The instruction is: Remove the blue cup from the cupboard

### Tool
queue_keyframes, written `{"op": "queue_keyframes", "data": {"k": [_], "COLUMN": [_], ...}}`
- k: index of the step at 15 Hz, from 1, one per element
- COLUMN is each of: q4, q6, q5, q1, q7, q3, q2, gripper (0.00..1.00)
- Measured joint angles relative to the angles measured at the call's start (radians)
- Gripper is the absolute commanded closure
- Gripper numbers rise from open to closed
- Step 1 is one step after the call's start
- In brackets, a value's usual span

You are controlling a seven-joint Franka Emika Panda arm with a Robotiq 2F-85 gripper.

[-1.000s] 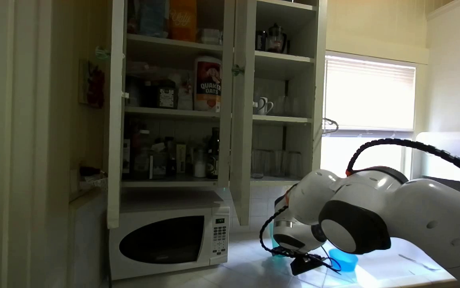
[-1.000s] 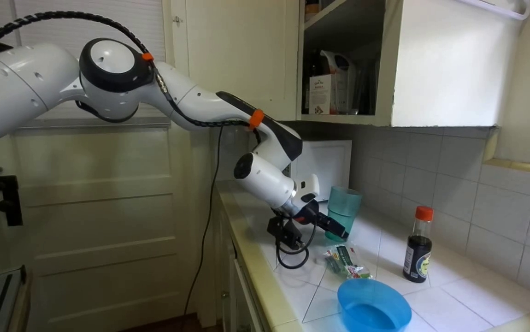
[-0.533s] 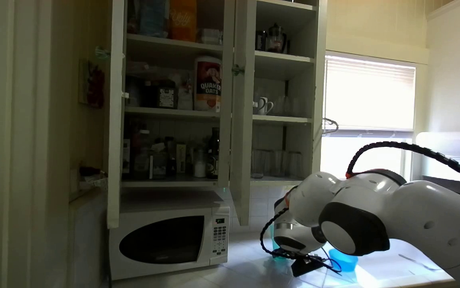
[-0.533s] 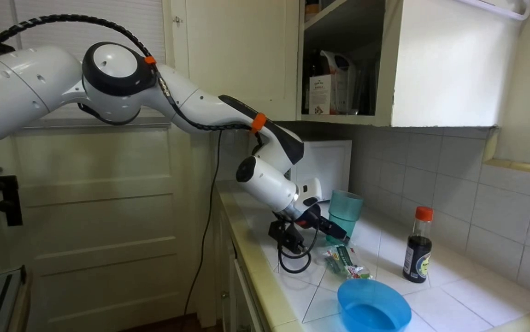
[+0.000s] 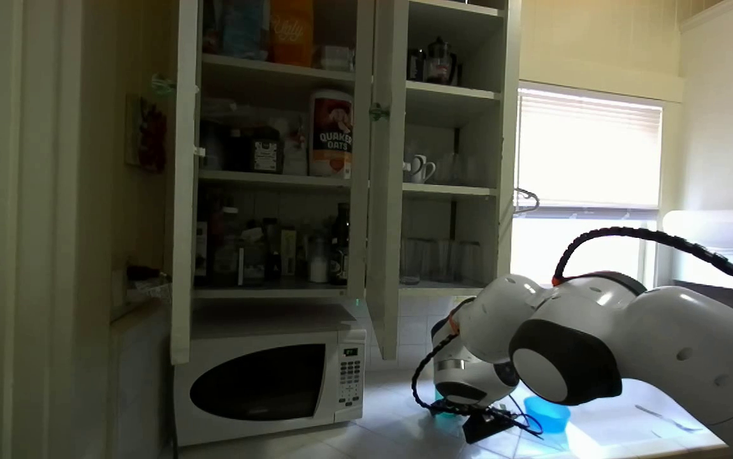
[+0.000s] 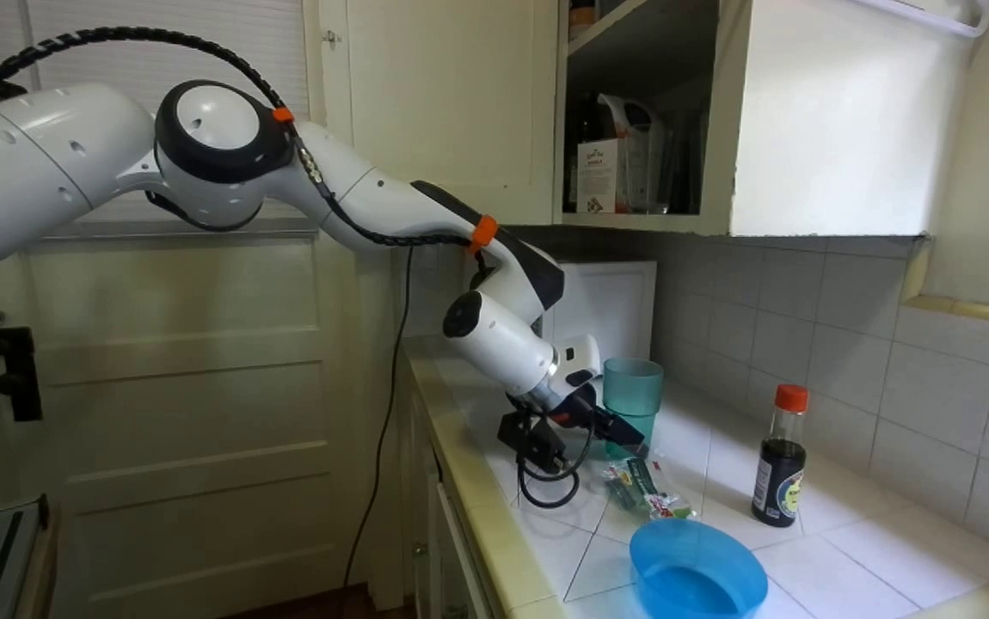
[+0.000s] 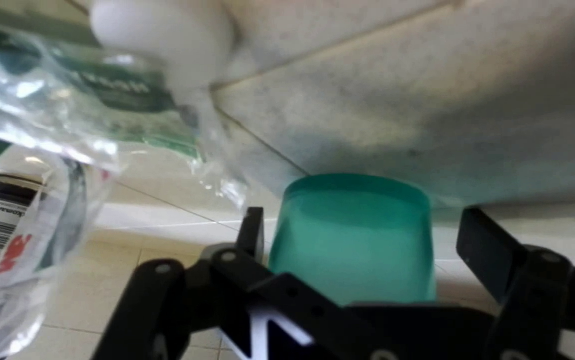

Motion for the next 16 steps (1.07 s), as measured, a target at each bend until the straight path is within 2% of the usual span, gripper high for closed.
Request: {"op": "queue_keyframes", "data": {"k": [4, 7, 13, 16], "q4": [-0.041, -0.109, -0.364, -0.515], "q6": [0.086, 0.189, 0.206, 0.241], "q5": [-0.010, -0.014, -0.143, -0.219], "q1": [0.012, 0.013, -0.021, -0.079], "q7": [0.033, 0.054, -0.018, -0.073], "q3": [0.030, 0.085, 0.229, 0.325], "q2": [-0.035, -0.098, -0.298, -0.408], "gripper": [0.00, 0.00, 0.00, 0.00]}}
